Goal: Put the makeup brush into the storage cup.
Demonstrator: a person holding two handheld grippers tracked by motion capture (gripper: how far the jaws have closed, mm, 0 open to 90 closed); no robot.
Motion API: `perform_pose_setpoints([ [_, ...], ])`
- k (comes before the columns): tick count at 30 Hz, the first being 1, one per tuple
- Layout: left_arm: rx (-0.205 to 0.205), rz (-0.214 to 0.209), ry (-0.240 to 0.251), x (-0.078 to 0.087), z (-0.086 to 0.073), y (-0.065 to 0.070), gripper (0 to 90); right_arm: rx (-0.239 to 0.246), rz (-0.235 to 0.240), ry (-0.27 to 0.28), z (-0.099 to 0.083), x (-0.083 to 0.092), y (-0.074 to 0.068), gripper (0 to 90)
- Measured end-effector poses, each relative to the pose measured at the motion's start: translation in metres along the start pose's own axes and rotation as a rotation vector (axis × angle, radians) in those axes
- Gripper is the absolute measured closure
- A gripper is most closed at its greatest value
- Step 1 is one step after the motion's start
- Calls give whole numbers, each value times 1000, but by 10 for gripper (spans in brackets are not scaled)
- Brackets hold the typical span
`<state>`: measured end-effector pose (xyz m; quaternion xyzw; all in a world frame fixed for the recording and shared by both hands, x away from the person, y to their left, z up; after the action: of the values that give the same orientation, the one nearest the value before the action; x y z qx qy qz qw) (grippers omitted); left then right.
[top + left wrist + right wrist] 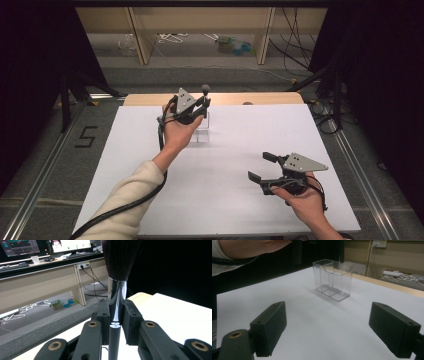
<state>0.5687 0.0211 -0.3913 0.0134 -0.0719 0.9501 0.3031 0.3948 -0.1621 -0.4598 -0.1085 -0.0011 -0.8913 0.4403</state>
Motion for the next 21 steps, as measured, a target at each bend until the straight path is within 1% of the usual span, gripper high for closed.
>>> perform_pose_setpoints([
  [1,24,-10,-4,0,-1,3,775,0,0,0,0,0,0,156],
  [2,40,-8,-10,0,-2,4,775,2,0,1,0,0,0,156],
  [3,39,-7,-12,0,-3,4,775,2,0,1,0,0,0,156],
  [4,26,-10,-8,-1,-3,3,775,10,-2,5,1,0,1,156],
  [5,28,-9,-8,-1,-3,4,775,1,1,0,0,0,0,156],
  [6,19,-5,-8,-1,-3,2,775,0,2,-1,0,0,0,156],
  [7,16,-4,-9,-2,-4,1,775,9,-8,-11,-1,1,1,156],
  [10,14,-2,-9,-2,-4,1,775,10,-10,-17,-1,1,2,156],
  [14,12,-2,-7,-3,-4,0,775,7,-9,-14,-1,1,1,156],
  [15,-1,6,-10,-3,-5,-2,775,15,-10,-8,-1,0,2,156],
  [16,0,5,-8,-4,-5,-2,775,25,-5,4,0,-1,3,156],
  [19,-5,8,-10,-5,-6,-3,775,26,-11,-2,0,0,3,156],
  [20,2,5,-10,-5,-6,-3,775,26,-11,-2,0,0,3,156],
  [21,-3,9,-10,-6,-6,-4,775,25,-9,-8,-1,0,3,156],
])
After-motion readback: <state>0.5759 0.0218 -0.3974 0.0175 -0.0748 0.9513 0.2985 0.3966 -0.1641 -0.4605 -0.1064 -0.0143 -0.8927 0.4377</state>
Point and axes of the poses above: each handheld gripper's, and its own axes: x roughly backward along the jaws, z roughly out of its top, y roughly to its right, the point moved 10 cm from there along -x, roughly forward along the jaws, and after that the axes turned 5 degrees about y, right-handed, at the moved point
